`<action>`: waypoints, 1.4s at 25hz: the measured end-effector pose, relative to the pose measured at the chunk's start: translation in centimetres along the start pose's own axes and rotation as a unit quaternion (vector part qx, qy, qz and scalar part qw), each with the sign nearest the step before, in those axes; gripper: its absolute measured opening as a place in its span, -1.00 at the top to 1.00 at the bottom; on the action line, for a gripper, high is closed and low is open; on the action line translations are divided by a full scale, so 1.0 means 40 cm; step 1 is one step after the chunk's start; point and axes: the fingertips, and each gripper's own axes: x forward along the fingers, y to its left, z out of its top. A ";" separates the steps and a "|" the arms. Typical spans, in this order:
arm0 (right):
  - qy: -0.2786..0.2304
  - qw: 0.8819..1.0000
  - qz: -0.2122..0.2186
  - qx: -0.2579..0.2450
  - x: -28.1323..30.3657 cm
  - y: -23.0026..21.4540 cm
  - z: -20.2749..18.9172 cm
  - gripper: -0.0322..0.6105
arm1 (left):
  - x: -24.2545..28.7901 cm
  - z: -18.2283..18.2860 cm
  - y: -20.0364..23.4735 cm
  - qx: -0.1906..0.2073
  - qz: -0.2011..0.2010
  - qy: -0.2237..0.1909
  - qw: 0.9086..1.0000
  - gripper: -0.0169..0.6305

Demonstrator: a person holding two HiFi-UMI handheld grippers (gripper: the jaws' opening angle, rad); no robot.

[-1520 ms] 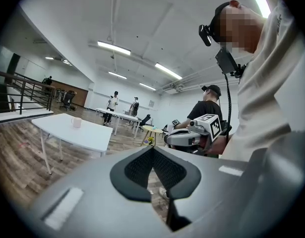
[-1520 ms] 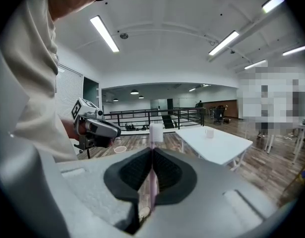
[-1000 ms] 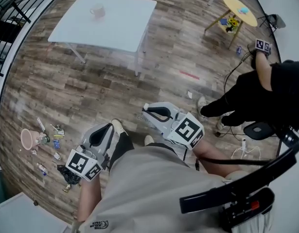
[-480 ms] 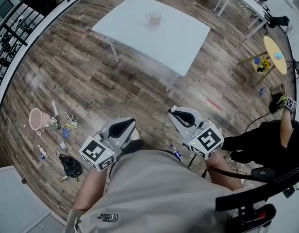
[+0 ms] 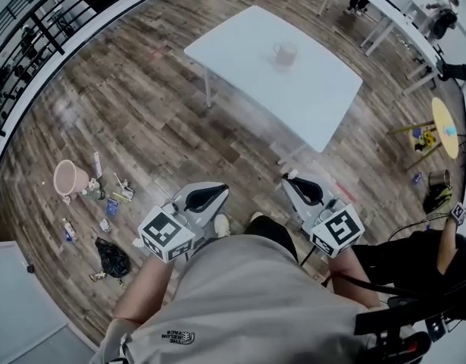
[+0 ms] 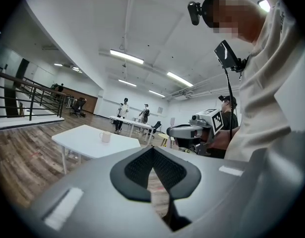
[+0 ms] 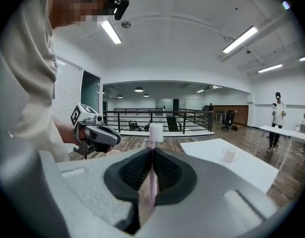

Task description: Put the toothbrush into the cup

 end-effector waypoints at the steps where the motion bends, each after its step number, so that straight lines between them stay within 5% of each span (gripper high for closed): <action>1: 0.001 1.000 0.001 0.000 0.013 -0.007 0.005 0.86 | 0.001 0.004 0.016 -0.002 0.004 -0.002 1.000 0.93; 12: -0.011 0.999 0.031 0.003 0.190 -0.176 0.033 0.86 | 0.086 0.061 0.202 -0.003 0.041 -0.004 0.999 0.93; 35: -0.030 0.999 0.014 0.029 0.466 -0.961 0.097 0.86 | 0.535 0.258 0.533 -0.024 0.089 0.007 0.996 0.93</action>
